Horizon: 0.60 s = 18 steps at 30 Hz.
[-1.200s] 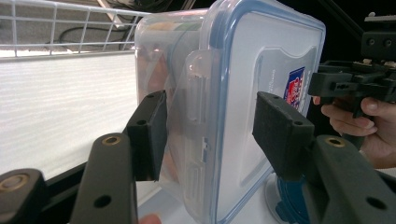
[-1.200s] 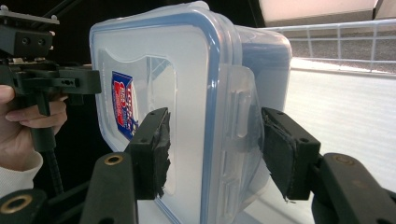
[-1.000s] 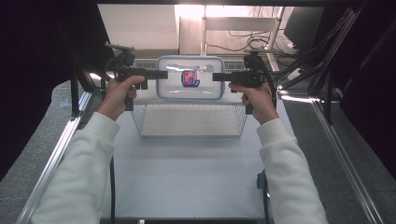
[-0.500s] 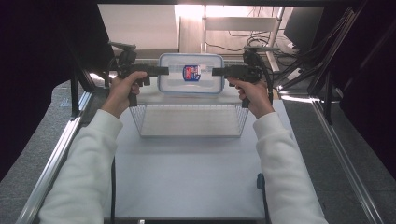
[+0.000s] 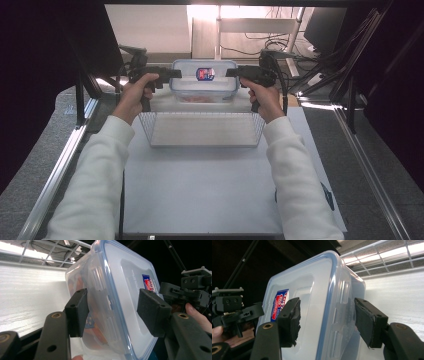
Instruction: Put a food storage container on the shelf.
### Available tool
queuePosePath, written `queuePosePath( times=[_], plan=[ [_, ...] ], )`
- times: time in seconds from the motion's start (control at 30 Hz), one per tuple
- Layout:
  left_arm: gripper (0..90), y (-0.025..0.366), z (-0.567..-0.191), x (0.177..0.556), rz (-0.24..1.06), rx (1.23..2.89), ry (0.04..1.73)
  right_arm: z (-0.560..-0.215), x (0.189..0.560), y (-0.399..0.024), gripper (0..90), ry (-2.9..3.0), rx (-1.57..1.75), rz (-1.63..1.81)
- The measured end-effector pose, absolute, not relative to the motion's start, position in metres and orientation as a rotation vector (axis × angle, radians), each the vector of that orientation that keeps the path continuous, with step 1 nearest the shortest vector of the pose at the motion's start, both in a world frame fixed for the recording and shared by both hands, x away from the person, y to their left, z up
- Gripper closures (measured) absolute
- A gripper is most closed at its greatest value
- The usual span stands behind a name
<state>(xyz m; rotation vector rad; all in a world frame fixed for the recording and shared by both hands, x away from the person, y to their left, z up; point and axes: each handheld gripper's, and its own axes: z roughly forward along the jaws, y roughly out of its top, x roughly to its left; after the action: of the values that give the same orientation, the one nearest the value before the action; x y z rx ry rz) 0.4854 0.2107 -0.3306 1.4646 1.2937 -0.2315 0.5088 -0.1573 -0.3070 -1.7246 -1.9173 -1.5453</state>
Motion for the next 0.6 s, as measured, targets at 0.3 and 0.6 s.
queuePosePath(
  times=[0.3,0.6],
  plan=[
    [40.1,0.211,-0.337,0.489,-0.243,1.431,1.312,-0.316,0.513,-0.159,39.3,-1.841,-1.752,-1.543],
    [25.0,0.198,-0.33,0.475,-0.062,1.488,1.295,-0.319,0.505,-0.151,15.8,-1.912,-1.807,-1.6]
  ],
)
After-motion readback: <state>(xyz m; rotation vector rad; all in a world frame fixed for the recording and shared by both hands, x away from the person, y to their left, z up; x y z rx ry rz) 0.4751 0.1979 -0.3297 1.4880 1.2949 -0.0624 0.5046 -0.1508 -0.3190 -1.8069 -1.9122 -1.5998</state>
